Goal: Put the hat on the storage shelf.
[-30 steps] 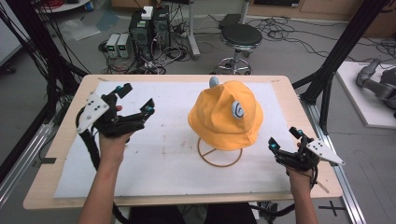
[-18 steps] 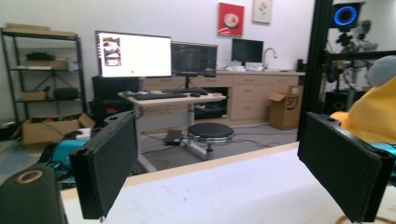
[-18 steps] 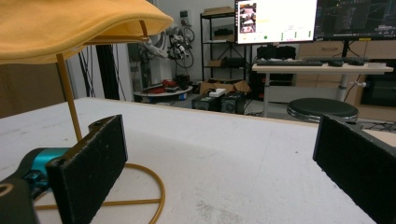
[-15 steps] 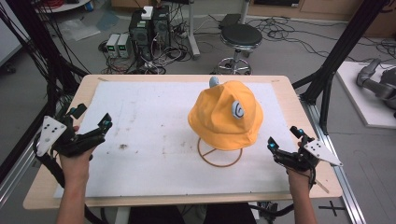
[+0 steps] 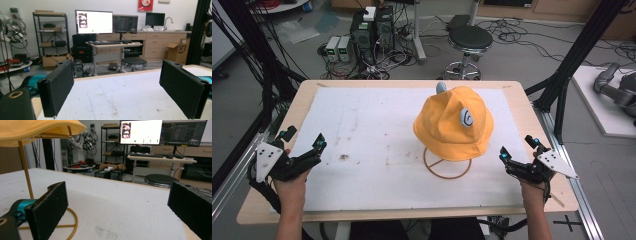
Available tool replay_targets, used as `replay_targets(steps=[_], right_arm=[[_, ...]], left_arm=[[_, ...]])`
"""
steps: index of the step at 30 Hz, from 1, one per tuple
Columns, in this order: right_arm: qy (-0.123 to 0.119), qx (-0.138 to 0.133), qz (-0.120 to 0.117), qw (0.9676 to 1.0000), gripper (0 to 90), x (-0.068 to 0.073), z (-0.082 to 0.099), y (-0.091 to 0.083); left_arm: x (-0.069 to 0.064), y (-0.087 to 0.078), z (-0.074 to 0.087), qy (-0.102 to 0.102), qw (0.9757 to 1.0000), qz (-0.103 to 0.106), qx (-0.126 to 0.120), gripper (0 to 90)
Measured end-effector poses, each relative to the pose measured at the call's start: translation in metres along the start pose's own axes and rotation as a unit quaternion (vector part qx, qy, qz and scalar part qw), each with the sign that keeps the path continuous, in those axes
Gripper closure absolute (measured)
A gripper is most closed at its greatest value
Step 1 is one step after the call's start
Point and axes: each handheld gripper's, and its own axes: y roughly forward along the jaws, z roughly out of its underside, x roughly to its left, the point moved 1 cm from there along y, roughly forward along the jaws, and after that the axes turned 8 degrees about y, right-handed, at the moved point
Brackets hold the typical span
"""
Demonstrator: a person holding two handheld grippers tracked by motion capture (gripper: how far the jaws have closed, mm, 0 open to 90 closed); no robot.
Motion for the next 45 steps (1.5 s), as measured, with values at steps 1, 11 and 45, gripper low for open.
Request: replay_targets(steps=[1,11,45], right_arm=[[0.000,0.000,0.001,1.0000,2.6,-0.0004,0.0003,0.0000],[0.001,-0.002,0.006,1.0000,2.7,-0.0006,0.0005,-0.0013],[0.000,0.009,-0.011,0.9999,2.6,0.0063,0.0048,0.0032]], left_arm=[[0.0007,-0.0017,0.0011,-0.002,1.0000,-0.002,-0.002,12.7],[-0.0007,-0.0036,0.0068,-0.003,0.9998,-0.017,-0.006,12.7],[-0.0072,-0.0003,0.0099,-0.009,0.9999,0.005,0.000,12.7]])
